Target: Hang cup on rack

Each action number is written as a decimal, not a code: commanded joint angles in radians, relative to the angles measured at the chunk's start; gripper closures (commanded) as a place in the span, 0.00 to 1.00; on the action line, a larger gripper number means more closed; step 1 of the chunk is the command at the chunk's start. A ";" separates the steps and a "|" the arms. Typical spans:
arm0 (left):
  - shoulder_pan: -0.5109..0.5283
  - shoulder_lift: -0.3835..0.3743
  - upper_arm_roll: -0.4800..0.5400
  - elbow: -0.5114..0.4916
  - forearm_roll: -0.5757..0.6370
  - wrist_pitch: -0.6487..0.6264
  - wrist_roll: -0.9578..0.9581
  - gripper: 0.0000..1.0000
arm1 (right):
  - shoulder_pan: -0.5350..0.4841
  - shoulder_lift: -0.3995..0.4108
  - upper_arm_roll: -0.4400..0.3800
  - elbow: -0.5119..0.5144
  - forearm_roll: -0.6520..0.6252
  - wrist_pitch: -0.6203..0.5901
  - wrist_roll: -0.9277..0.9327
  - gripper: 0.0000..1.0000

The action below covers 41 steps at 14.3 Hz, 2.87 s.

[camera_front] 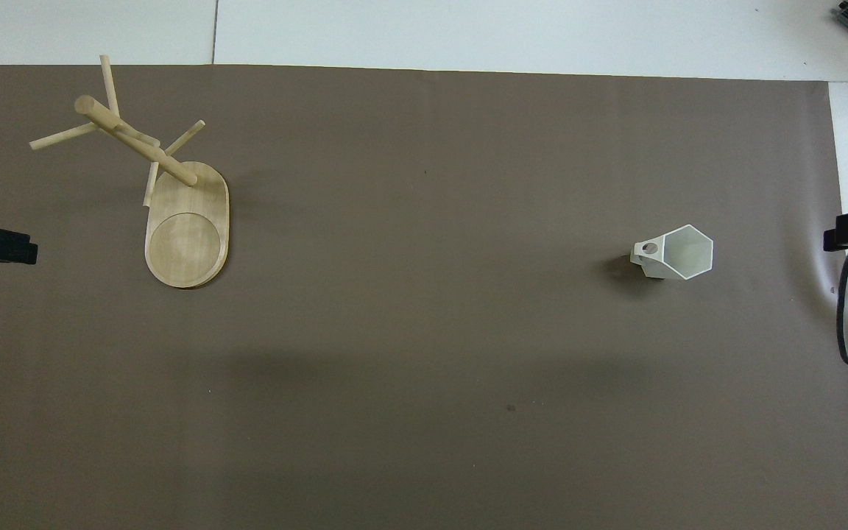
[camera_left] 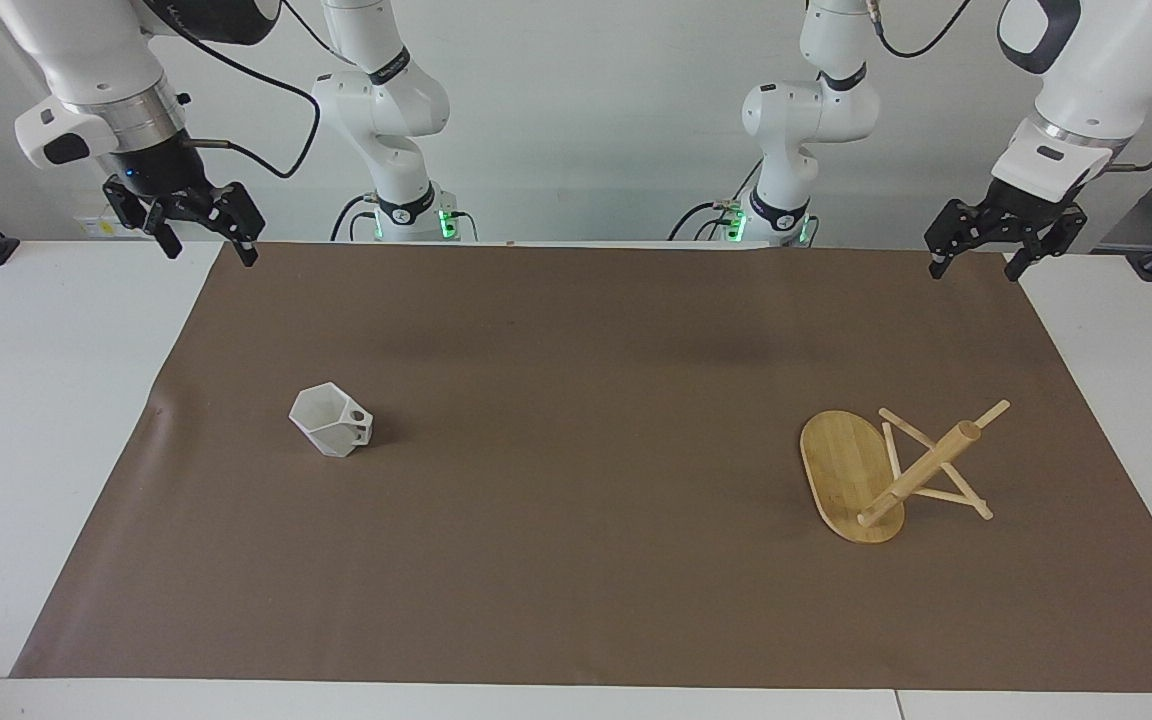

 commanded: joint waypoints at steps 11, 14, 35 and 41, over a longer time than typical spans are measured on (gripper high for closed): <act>0.007 -0.010 -0.003 -0.002 0.017 -0.016 0.006 0.00 | -0.007 -0.025 0.002 -0.024 0.011 -0.018 -0.020 0.00; 0.005 -0.010 -0.003 -0.002 0.016 -0.016 0.006 0.00 | -0.007 -0.025 0.002 -0.024 0.011 -0.021 -0.020 0.00; 0.005 -0.010 -0.003 -0.002 0.017 -0.016 0.006 0.00 | -0.007 -0.027 0.002 -0.024 0.011 -0.030 -0.063 0.00; 0.005 -0.010 -0.003 -0.002 0.017 -0.016 0.006 0.00 | -0.007 -0.027 0.002 -0.024 0.011 -0.031 -0.063 0.00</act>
